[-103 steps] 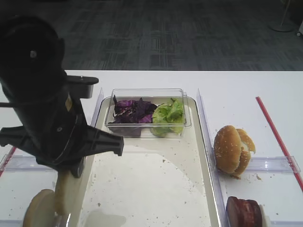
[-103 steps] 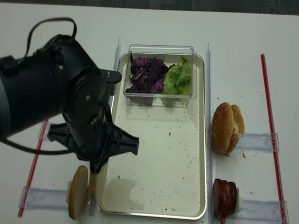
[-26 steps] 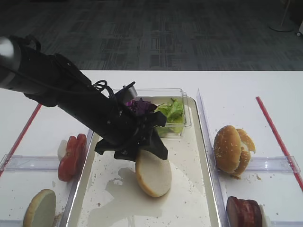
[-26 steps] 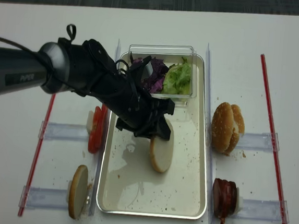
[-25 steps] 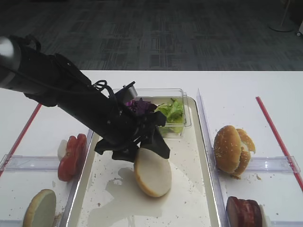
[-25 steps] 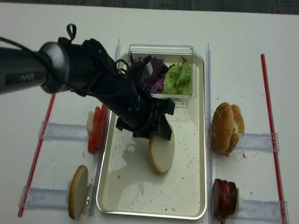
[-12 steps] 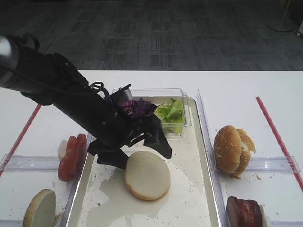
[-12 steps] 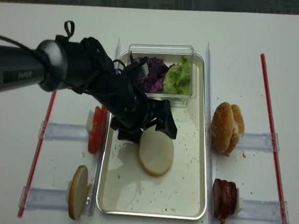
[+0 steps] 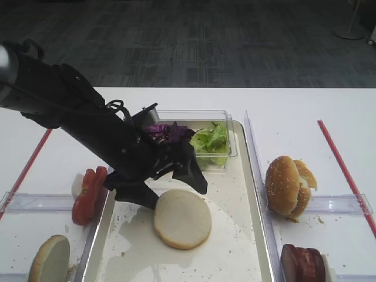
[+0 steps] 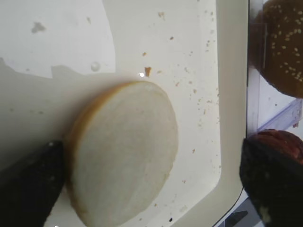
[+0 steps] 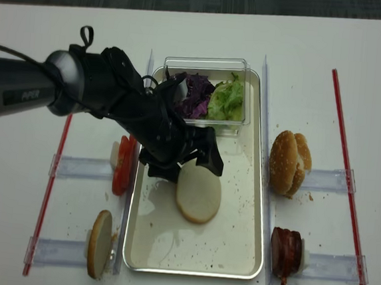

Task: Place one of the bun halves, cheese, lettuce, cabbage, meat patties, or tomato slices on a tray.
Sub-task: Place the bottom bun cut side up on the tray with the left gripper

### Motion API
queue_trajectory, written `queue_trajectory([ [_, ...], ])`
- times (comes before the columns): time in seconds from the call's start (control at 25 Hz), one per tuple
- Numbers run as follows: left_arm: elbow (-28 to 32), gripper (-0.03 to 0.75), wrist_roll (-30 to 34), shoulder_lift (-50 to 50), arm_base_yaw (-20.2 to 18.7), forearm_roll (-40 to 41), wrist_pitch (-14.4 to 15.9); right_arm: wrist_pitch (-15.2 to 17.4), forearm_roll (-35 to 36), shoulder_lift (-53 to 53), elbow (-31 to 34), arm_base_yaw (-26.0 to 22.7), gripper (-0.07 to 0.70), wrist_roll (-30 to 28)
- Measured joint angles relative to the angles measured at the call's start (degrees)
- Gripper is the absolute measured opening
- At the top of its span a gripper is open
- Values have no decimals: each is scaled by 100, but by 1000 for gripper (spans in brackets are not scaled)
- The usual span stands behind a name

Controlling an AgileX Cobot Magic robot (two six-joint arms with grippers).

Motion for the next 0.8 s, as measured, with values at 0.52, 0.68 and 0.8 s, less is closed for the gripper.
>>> queue_trajectory([
  [0.52,0,686,0,-177,131,144,116,0,0,0,0,0,176,0],
  [0.68,0,686,-91,-417,131,144,128,0,0,0,0,0,176,0],
  [0.8,0,685,-160,-739,131,148,192,0,0,0,0,0,176,0],
])
